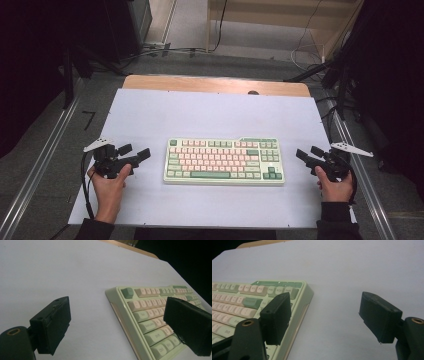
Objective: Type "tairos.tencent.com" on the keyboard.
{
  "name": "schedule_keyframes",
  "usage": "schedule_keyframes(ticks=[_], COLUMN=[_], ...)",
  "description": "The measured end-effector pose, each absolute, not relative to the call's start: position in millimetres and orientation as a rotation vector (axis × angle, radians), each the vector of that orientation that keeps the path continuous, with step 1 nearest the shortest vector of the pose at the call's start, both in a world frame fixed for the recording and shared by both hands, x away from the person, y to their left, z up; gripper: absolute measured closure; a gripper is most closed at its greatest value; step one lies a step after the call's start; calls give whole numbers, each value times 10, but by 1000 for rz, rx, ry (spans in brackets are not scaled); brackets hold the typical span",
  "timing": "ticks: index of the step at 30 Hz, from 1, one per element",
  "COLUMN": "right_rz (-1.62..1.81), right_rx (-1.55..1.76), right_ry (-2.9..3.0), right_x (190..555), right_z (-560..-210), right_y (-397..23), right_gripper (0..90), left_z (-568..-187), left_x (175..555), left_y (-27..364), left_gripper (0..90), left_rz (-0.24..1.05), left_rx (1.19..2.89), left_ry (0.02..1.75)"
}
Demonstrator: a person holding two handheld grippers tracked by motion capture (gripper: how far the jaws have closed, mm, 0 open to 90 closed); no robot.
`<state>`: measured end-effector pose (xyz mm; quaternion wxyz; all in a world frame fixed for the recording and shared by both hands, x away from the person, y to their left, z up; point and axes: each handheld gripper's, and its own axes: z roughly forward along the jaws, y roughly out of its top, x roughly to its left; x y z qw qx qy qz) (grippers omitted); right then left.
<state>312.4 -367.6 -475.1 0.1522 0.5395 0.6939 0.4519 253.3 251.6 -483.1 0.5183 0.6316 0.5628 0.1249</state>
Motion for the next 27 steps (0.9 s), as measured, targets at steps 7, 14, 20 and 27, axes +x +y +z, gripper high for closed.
schedule_keyframes(ticks=[7, 14, 20, 27], right_rz=[1304, 1310, 1315, 1323], right_rx=[1519, 1494, 1475, 1444], right_ry=[2015, 2042, 2064, 2090], right_x=[3116, 3114, 3114, 3107], right_z=[-4736, -4726, -4721, -4708], right_y=[-3591, -3496, -3417, -3326], right_gripper=[234, 234, 234, 234], left_z=[-4801, -4818, -4789, -4784], left_x=[2509, 2520, 2494, 2501], left_y=[2452, 2401, 2322, 2235], left_gripper=[89, 141, 169, 170], left_rz=[341, 338, 383, 364], left_rx=[1522, 1546, 1567, 1579], left_ry=[1335, 1292, 1246, 1228])
